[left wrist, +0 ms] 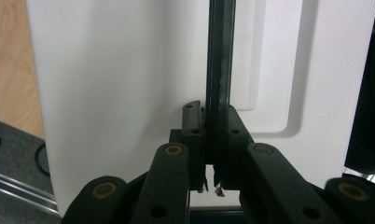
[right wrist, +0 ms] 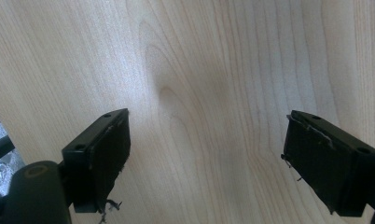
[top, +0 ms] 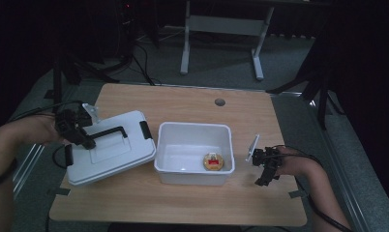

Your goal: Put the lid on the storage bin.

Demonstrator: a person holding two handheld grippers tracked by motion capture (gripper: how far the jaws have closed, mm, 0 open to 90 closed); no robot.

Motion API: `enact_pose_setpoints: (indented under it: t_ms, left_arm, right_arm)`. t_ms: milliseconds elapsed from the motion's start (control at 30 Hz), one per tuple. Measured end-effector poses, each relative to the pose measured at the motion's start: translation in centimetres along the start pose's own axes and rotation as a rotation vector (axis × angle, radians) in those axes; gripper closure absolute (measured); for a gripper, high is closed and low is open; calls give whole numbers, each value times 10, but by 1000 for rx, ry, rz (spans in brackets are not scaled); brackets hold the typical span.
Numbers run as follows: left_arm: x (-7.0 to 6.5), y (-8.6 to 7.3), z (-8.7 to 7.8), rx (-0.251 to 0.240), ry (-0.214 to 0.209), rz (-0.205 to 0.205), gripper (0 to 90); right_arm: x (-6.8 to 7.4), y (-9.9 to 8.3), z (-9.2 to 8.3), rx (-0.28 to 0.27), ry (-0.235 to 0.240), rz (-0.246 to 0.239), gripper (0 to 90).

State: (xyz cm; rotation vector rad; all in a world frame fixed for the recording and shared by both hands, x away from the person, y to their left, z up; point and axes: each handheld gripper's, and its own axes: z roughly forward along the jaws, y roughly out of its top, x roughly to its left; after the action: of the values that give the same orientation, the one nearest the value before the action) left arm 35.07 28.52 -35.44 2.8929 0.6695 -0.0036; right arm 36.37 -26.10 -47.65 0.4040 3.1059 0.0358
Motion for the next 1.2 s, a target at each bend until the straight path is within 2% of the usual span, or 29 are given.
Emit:
enact_pose_setpoints:
  t_ms: [100,200,567,700,867,933,967,1033,1200]
  left_arm:
    - [-2,8,-3,-5,19,9,832]
    - [-3,16,-6,-20,14,13,832]
    - [-12,63,-6,-28,-17,112,832]
    - [-14,79,-2,-35,-28,137,832]
    - [-18,98,0,-27,-36,175,832]
    - [-18,100,1,-25,-41,172,833]
    - [-21,110,3,-15,-38,190,832]
    - [-23,119,3,-4,-40,207,833]
    - [-27,141,1,-38,-48,252,832]
  right_arm:
    - [1,0,0,-2,0,-1,144]
    - [1,-1,-1,-5,0,1,144]
    - [1,-3,-1,-5,-2,2,144]
    - [1,-4,-1,-8,-1,3,144]
    - [1,-6,-1,-4,-1,5,144]
    - [1,-7,-1,-5,-2,6,144]
    - [2,-8,-1,-7,-2,8,144]
    - [3,-8,-1,-6,2,8,144]
    - [3,-12,0,-4,2,12,144]
